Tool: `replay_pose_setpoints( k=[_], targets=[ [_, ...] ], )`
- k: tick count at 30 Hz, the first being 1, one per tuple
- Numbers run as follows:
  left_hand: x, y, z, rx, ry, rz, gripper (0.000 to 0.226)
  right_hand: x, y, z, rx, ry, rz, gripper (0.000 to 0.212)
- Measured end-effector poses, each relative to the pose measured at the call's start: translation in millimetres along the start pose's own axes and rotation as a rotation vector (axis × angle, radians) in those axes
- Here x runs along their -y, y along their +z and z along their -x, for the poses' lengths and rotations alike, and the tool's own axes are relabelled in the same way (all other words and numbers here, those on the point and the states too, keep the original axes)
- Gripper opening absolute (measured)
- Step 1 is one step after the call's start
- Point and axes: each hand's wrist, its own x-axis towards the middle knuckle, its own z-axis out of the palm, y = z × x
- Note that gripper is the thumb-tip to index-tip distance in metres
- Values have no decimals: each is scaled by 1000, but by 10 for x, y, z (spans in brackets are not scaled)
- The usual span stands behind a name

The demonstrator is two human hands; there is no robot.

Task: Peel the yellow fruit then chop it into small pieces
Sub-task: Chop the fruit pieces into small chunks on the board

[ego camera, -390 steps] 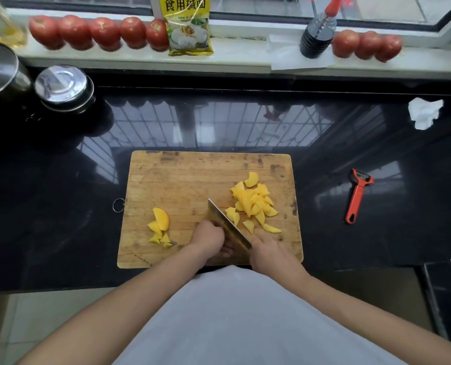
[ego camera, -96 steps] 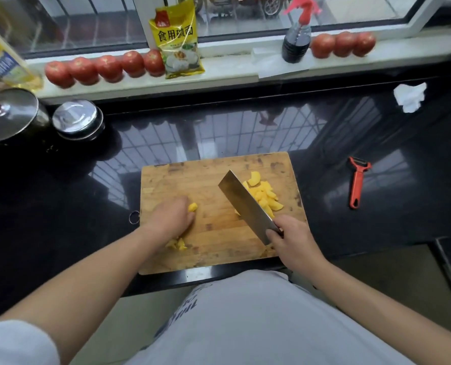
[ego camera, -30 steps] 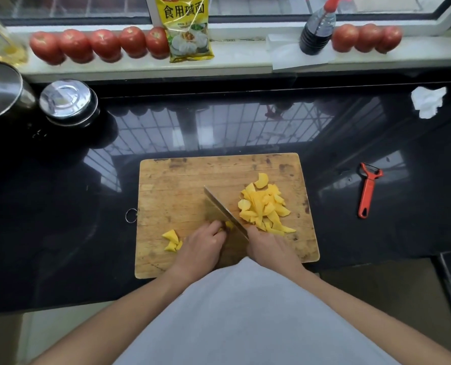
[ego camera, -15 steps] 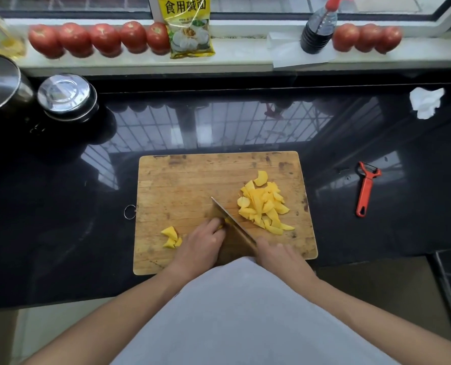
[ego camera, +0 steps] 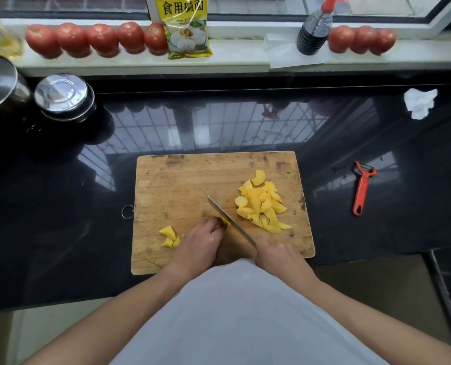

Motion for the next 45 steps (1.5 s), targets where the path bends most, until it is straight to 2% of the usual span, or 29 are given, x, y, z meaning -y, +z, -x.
replay_pose_setpoints(
  k=[4, 6, 9, 14, 19, 25, 27, 30, 32, 37, 45],
  targets=[
    [-3, 6, -1, 19, -1, -7, 47, 45, 43, -134, 19, 9, -16, 15],
    [-9, 2, -2, 7, 14, -20, 43, 122, 30, -235, -29, -1, -44, 8],
    [-16, -15, -4, -1, 7, -14, 41, 164, 26, -306, -112, -7, -64, 9],
    [-2, -7, -4, -2, -6, -6, 36, 9, 37, -50, -10, 10, -68, 14],
    [15, 14, -4, -15, 0, 3, 35, -58, 68, 33, -23, -33, 34, 12],
    [-25, -10, -8, -34, 2, 1, 21, 51, 61, -160, -3, -15, -32, 17],
    [-39, -17, -2, -34, 0, -7, 17, 128, 52, -249, -39, -26, -63, 11],
    [-16, -6, 7, -39, -5, -17, 23, 143, 33, -216, -93, -34, -111, 9],
    [0, 3, 11, -31, -6, -20, 31, 86, 7, -102, -73, -13, -122, 11],
    [4, 11, 18, -25, 2, -26, 39, -46, 21, 86, -70, -64, -21, 11],
    [-24, 3, 1, -36, -3, -26, 33, -46, 83, 58, -31, -49, 15, 14]
  ],
)
